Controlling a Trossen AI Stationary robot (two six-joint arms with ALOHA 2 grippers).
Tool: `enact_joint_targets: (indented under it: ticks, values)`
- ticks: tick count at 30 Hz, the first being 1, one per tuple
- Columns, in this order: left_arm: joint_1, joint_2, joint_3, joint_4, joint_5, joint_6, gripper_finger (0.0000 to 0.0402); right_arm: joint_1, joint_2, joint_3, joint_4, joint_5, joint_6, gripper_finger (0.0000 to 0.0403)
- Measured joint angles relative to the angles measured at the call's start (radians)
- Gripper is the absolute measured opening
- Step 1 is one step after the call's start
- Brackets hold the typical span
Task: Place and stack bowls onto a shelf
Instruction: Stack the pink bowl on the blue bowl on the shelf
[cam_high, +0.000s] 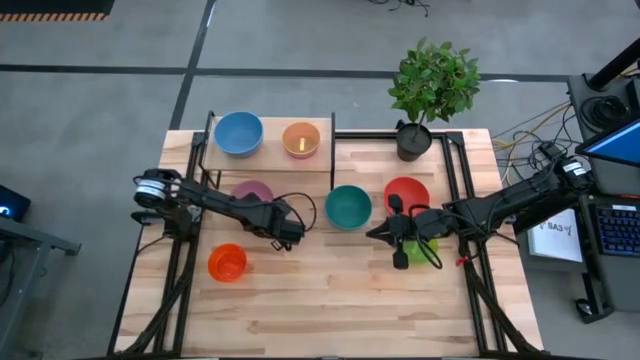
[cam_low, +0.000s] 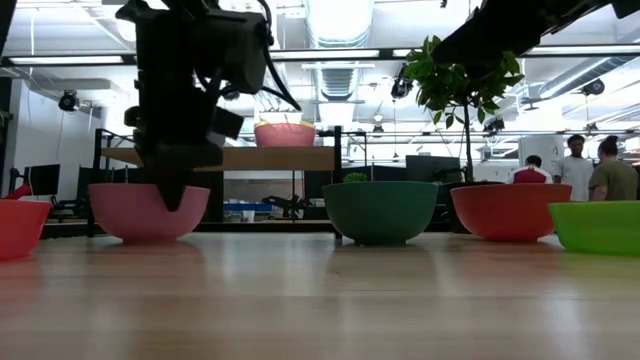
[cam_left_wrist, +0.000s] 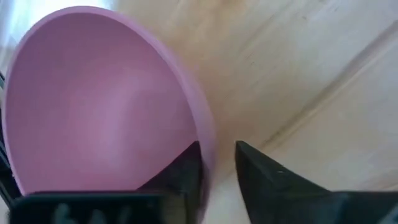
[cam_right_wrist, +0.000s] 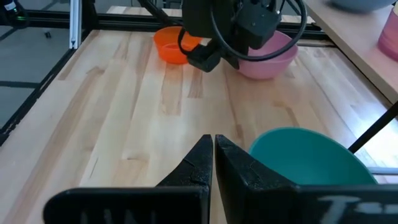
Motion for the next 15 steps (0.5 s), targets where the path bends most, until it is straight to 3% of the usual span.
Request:
enact_joint_targets:
  ticks: [5, 11, 15]
  values:
    - [-0.006, -0.009, 0.0, -0.001, 0.026, 0.0, 0.0006, 0.012, 0.0, 0.0, 0.0, 0.0, 0.003, 0.0009]
    - [-0.061, -0.062, 0.027, -0.01, 0.057, 0.085, 0.0001, 0.062, 0.0, -0.005, 0.0, 0.0, 0.045, 0.0009]
    - [-0.118, -0.105, 0.085, -0.01, 0.084, 0.258, 0.0001, 0.103, 0.0, -0.024, 0.045, 0.003, 0.045, 0.0009]
